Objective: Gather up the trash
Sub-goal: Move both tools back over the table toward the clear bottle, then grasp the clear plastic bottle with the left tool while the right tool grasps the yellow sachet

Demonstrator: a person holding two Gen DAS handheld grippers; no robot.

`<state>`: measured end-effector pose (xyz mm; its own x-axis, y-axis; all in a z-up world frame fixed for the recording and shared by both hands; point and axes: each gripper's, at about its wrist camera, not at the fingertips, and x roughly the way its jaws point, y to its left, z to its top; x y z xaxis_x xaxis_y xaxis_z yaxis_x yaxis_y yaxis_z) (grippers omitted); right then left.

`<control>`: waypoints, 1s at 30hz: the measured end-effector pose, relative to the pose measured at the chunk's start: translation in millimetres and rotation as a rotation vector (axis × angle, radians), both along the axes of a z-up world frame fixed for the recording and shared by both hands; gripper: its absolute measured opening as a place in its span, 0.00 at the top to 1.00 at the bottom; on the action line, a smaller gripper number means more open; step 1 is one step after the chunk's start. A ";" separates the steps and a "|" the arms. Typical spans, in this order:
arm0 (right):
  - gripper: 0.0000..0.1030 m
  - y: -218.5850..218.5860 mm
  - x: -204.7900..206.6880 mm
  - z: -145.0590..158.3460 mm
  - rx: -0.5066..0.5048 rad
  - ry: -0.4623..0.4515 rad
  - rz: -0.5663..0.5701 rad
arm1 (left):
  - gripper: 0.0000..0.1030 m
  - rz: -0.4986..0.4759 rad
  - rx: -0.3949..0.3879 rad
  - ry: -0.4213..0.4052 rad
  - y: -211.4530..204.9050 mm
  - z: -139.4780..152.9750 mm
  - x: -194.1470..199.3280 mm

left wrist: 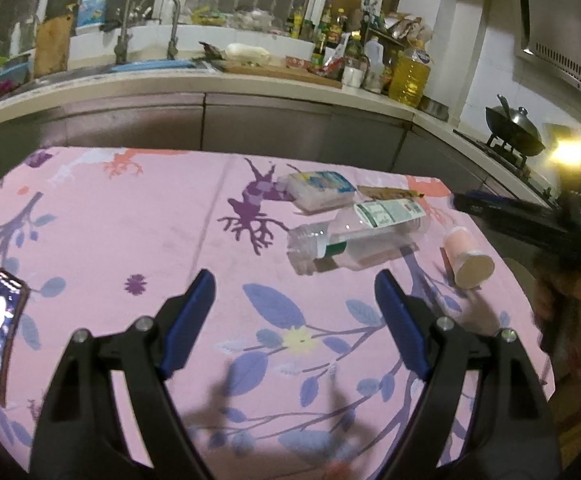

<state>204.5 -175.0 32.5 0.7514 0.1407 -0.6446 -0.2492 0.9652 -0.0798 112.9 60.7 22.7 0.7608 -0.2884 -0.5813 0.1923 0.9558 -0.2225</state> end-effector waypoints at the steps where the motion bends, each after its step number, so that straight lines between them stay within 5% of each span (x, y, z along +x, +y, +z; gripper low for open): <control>1: 0.65 6.4 15.1 -5.8 -0.031 0.008 0.008 | 0.24 -0.007 -0.003 0.006 -0.9 -2.6 3.6; 5: 0.68 14.5 48.7 -20.5 -0.086 0.037 0.017 | 0.24 -0.027 -0.026 0.026 -5.2 -11.0 20.3; 10: 0.98 14.4 83.2 -30.3 -0.116 0.084 0.009 | 0.24 -0.049 -0.042 0.040 -13.9 -19.0 33.8; 15: 1.00 10.2 69.5 -18.0 -0.077 0.021 0.004 | 0.24 -0.062 -0.020 0.036 -21.6 -23.5 37.1; 23: 1.00 -11.9 -18.6 16.3 0.162 -0.097 0.011 | 0.23 -0.103 0.027 -0.032 -27.7 -17.5 59.1; 27: 1.00 -20.4 -56.0 7.1 0.265 -0.092 0.016 | 0.18 -0.206 0.142 -0.068 -59.3 -13.7 94.9; 30: 1.00 -44.6 -70.7 -3.8 0.459 -0.067 -0.012 | 0.18 -0.352 0.168 -0.007 -90.6 -18.7 121.1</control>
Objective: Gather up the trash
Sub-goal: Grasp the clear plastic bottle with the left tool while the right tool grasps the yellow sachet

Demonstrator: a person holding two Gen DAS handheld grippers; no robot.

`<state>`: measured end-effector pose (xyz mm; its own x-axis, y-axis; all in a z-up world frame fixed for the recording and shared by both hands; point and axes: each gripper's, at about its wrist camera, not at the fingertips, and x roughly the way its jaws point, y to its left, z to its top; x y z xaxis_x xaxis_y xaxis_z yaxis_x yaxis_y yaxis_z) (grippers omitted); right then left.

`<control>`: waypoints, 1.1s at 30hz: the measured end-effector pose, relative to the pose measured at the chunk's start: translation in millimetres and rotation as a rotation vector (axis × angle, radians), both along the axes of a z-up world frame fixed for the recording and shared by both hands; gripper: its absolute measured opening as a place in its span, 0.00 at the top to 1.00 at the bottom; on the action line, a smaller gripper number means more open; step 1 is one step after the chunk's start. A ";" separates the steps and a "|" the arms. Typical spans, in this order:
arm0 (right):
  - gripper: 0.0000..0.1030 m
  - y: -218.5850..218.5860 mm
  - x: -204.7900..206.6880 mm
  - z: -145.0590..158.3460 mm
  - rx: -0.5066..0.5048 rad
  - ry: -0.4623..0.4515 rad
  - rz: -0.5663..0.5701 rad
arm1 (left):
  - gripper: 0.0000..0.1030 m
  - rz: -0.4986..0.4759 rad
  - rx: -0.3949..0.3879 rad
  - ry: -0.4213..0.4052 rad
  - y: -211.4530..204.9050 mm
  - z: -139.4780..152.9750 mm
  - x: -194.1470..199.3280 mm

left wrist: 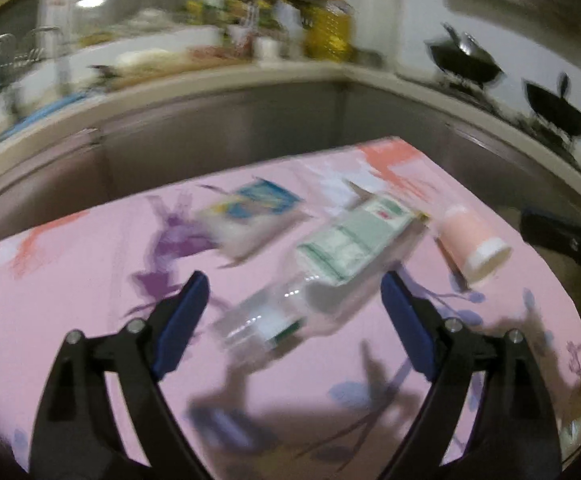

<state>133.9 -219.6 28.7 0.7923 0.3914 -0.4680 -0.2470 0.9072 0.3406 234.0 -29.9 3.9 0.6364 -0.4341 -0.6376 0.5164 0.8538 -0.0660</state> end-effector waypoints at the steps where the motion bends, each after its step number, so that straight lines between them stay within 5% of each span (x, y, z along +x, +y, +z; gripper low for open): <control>1: 1.00 -6.8 -2.2 -2.0 0.044 0.007 -0.007 | 0.18 -0.024 0.014 0.011 -8.4 -2.1 6.8; 10: 1.00 -66.9 -6.8 -14.0 0.362 0.158 -0.021 | 0.18 -0.108 0.175 0.079 -61.4 -35.3 46.6; 14: 1.00 -69.4 -9.6 -28.2 0.486 0.241 0.063 | 0.32 -0.134 0.214 0.029 -65.0 -37.2 35.5; 17: 0.94 -68.1 -12.7 -41.2 0.609 0.301 0.118 | 0.38 -0.125 0.205 0.036 -56.7 -35.1 27.7; 19: 0.82 -66.9 -17.0 -44.1 0.625 0.302 0.112 | 0.40 -0.099 0.184 0.045 -45.1 -33.5 16.9; 21: 0.38 -64.0 -22.3 -43.2 0.608 0.295 0.110 | 0.42 -0.067 0.145 0.069 -27.6 -32.7 3.3; 22: 0.31 -63.3 -23.9 -42.1 0.604 0.288 0.110 | 0.42 -0.053 0.120 0.078 -17.6 -32.3 -5.5; 24: 0.28 -60.2 -24.2 -33.8 0.526 0.264 0.082 | 0.42 -0.027 0.079 0.096 0.6 -32.7 -26.1; 26: 0.28 -49.6 -25.4 -11.7 0.289 0.171 0.025 | 0.42 0.014 0.048 0.123 19.9 -34.7 -49.9; 29: 0.28 -32.2 -25.5 5.6 0.072 0.082 -0.026 | 0.42 0.078 0.031 0.127 41.0 -36.9 -80.4; 33: 0.31 -6.4 -0.1 16.2 -0.121 0.082 -0.018 | 0.41 0.145 0.044 0.116 53.6 -38.1 -106.0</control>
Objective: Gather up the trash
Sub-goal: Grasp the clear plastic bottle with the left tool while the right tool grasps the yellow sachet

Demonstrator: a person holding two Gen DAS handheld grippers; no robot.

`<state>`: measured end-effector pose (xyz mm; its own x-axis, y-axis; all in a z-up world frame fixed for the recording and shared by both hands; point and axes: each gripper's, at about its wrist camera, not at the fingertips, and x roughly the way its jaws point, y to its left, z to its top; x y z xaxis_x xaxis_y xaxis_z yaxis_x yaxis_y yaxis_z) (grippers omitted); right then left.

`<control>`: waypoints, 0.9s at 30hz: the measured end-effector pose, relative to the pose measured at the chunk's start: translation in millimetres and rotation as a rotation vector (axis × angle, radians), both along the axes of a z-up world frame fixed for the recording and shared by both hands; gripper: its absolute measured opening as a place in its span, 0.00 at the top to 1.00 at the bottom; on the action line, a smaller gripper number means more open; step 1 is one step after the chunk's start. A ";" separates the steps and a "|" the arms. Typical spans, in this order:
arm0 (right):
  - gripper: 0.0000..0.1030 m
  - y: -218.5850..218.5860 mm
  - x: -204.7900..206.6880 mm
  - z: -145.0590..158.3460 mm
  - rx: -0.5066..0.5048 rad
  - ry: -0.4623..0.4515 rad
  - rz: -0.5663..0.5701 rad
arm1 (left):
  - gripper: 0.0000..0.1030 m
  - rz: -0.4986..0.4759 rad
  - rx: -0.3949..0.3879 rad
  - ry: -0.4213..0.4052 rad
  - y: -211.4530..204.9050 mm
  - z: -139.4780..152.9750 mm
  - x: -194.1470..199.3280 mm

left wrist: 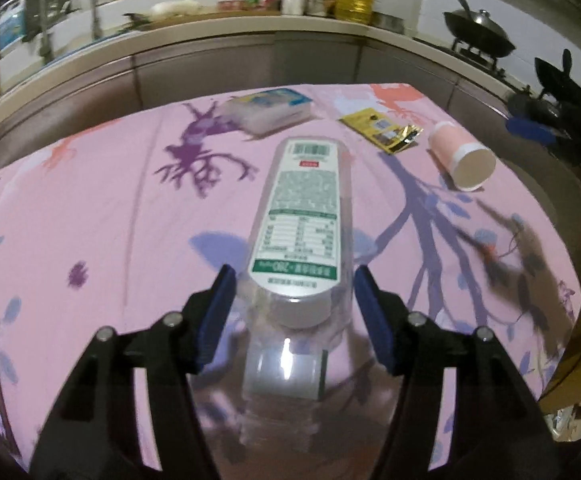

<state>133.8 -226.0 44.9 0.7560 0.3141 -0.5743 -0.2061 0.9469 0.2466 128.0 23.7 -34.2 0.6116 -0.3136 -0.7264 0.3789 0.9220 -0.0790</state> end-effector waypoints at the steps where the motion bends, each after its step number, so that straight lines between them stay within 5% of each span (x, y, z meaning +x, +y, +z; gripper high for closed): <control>1: 0.32 3.3 9.7 1.3 -0.030 0.006 0.012 | 0.40 0.017 0.016 -0.007 -0.3 1.2 -1.2; 3: 0.45 3.7 49.6 5.5 -0.089 0.081 0.027 | 0.27 0.031 0.048 -0.027 -3.7 4.6 0.8; 6: 0.55 -12.9 109.3 -7.2 -0.050 0.240 0.024 | 0.21 0.039 0.034 -0.038 -8.1 10.0 7.0; 13: 0.57 -43.7 187.6 -50.4 0.063 0.450 0.046 | 0.20 0.039 0.025 0.000 -20.9 7.4 24.6; 17: 0.57 -58.3 206.9 -64.6 0.123 0.489 0.073 | 0.20 0.043 0.060 0.008 -23.7 -1.7 29.3; 27: 0.57 -69.0 234.0 -83.2 0.156 0.526 0.183 | 0.21 0.073 0.010 0.029 -5.1 -6.5 30.8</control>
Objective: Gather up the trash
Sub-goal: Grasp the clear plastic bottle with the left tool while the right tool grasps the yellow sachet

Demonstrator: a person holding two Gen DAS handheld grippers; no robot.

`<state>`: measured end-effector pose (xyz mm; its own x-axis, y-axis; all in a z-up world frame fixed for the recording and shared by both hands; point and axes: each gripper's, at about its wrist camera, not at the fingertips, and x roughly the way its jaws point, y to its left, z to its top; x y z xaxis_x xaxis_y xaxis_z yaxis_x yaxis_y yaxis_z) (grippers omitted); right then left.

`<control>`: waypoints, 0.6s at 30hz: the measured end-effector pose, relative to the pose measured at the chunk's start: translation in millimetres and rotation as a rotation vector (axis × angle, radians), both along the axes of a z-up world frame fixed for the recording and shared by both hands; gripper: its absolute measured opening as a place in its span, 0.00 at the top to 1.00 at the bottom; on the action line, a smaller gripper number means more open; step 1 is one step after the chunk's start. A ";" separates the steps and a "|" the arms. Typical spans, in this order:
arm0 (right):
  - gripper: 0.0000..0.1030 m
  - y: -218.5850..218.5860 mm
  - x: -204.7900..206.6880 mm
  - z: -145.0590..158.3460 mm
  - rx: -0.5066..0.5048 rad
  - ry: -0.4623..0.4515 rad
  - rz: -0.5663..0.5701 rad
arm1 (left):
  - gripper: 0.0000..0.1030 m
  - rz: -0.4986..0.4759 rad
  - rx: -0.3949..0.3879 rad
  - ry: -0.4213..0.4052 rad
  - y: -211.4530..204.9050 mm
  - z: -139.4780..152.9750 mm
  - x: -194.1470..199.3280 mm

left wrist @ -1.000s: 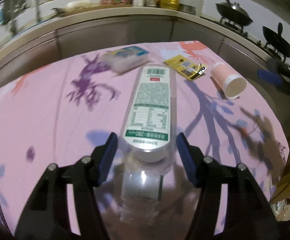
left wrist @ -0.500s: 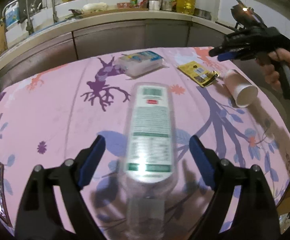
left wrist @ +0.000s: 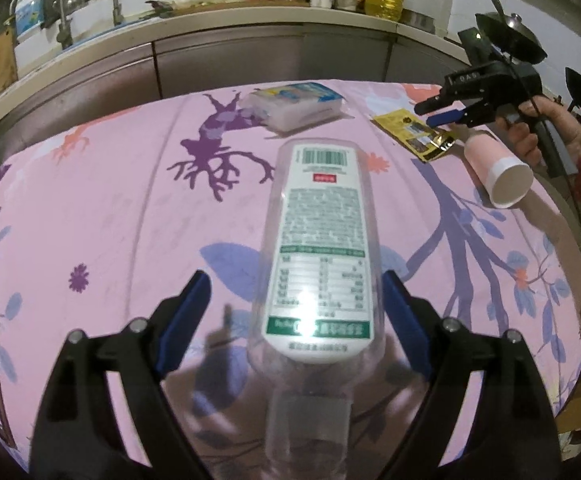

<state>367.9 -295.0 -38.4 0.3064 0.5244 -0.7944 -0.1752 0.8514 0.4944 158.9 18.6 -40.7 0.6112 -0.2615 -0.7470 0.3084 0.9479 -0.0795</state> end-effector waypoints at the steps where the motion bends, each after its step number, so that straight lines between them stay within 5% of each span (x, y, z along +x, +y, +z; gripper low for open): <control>1: 0.57 1.9 0.2 -0.5 0.009 0.001 0.014 | 0.22 -0.002 -0.004 -0.005 0.4 0.1 -1.0; 3: 0.73 9.4 0.0 -2.8 0.007 0.026 0.049 | 0.36 -0.011 -0.012 -0.008 0.2 0.3 -2.3; 6: 0.93 24.5 -2.9 -0.3 -0.028 0.041 0.092 | 0.41 -0.012 -0.008 -0.015 -0.7 -0.8 -3.0; 12: 1.00 45.9 -23.8 32.3 -0.039 -0.039 0.135 | 0.44 -0.004 -0.006 -0.024 1.4 -0.9 -4.4; 18: 1.00 65.3 -86.6 66.5 0.026 -0.150 0.176 | 0.44 -0.002 -0.080 -0.017 12.2 7.5 -16.3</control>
